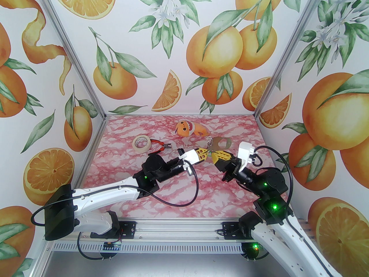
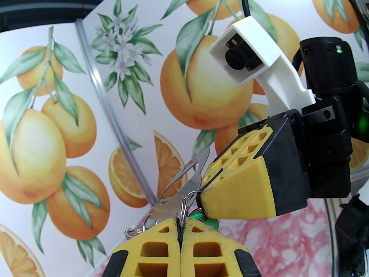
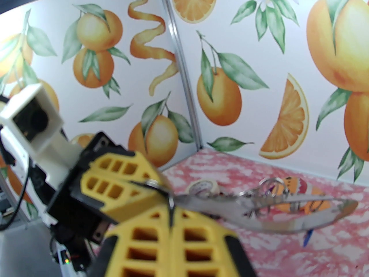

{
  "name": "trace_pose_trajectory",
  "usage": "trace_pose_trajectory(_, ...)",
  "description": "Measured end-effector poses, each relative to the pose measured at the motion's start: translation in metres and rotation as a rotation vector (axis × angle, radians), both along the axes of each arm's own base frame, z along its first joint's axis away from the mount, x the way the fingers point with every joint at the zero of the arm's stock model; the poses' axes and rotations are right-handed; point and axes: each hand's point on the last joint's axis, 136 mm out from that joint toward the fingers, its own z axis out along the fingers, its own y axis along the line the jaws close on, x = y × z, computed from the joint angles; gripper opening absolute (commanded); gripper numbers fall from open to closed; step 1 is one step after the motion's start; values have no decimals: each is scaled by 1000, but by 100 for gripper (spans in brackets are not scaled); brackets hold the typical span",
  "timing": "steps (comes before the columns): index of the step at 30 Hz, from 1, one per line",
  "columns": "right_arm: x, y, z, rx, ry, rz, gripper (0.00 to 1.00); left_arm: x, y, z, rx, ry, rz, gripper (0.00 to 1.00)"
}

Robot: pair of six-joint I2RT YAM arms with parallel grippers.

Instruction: Remove the keys from the keyring

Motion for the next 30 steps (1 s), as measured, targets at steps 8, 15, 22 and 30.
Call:
trace_pose_trajectory(8, -7, -3, 2, -44, -75, -12, 0, -6, -1, 4, 3, -62, -5, 0)
trace_pose_trajectory(15, -9, -4, 0, -89, -108, -23, 0, -6, -4, 1, 19, -87, 0, 0)
trace_pose_trajectory(22, -11, -4, 4, -133, -131, -32, 0, -5, -6, 2, 20, -95, 11, 0)
trace_pose_trajectory(30, -9, -4, 6, -182, -153, -52, 0, 2, -10, 0, 53, -65, 44, 0)
